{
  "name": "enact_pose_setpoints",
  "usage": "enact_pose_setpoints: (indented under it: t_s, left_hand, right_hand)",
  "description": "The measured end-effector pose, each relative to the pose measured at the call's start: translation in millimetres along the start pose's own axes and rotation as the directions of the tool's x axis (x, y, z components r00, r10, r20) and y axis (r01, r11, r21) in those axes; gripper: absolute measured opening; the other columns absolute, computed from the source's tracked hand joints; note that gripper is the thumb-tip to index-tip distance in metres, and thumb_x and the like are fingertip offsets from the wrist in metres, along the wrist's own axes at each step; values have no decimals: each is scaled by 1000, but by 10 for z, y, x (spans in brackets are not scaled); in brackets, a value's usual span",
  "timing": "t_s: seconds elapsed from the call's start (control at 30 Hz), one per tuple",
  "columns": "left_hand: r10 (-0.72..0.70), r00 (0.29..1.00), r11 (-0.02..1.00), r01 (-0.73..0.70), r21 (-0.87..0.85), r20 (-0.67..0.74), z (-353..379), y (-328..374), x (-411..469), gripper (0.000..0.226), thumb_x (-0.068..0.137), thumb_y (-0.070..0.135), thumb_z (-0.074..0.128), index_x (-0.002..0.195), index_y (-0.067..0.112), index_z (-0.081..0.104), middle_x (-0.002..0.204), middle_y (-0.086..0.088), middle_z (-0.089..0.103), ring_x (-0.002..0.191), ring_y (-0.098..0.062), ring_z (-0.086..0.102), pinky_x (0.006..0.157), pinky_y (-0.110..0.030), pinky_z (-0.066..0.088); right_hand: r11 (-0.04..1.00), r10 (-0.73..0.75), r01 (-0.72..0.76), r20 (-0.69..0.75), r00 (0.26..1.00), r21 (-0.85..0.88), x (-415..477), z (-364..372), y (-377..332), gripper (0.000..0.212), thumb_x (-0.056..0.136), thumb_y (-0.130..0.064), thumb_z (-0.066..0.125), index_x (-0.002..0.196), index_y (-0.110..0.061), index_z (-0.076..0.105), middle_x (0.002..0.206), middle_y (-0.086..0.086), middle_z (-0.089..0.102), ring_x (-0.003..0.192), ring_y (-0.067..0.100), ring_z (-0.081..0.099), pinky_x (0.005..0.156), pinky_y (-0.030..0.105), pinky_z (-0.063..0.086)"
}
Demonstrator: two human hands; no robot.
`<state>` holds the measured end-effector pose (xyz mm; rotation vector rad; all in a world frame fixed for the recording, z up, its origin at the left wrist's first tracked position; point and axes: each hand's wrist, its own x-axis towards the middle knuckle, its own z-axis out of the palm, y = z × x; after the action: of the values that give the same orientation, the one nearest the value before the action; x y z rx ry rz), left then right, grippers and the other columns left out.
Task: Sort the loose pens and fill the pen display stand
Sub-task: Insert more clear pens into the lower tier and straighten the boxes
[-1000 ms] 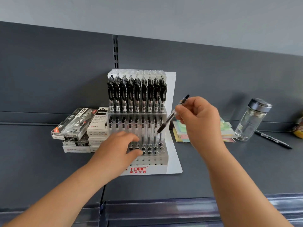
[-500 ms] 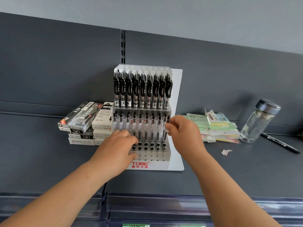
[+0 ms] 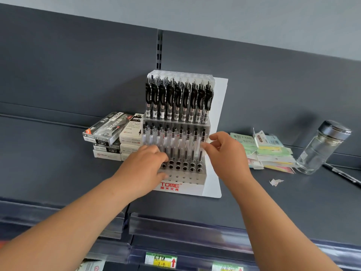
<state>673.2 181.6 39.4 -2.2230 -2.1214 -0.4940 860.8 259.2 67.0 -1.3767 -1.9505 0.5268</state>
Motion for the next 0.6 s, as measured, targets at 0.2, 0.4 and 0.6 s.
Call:
enact_pose_setpoints:
  t_s: [0.2, 0.4, 0.6]
  left_hand:
    - [-92, 991, 996, 89, -31, -98, -242, -65, -191, 54, 87, 46, 60, 135, 25, 46, 129, 7, 48, 124, -13, 37, 102, -30, 33]
    - [-150, 958, 985, 165, 42, -245, -524, -370, -507, 62, 83, 49, 63, 137, 25, 43, 135, 7, 45, 127, -15, 34, 103, -33, 32]
    - [-192, 920, 954, 256, 154, -342, -840, -926, -1023, 72, 79, 51, 66, 139, 19, 43, 138, -2, 45, 131, -23, 35, 108, -39, 29]
  right_hand:
    - [971, -228, 219, -106, 968, -93, -193, 21, -219, 31, 94, -32, 54, 121, -17, 55, 114, -3, 59, 98, 14, 56, 77, 22, 36]
    - [870, -447, 447, 48, 893, -210, -444, 255, -651, 40, 92, -29, 58, 128, -12, 53, 124, 4, 56, 114, 24, 51, 94, 31, 38]
    - [770, -500, 544, 214, 839, -334, -602, 679, -1173, 60, 90, -43, 57, 141, -17, 40, 145, 4, 39, 135, 25, 32, 112, 39, 23]
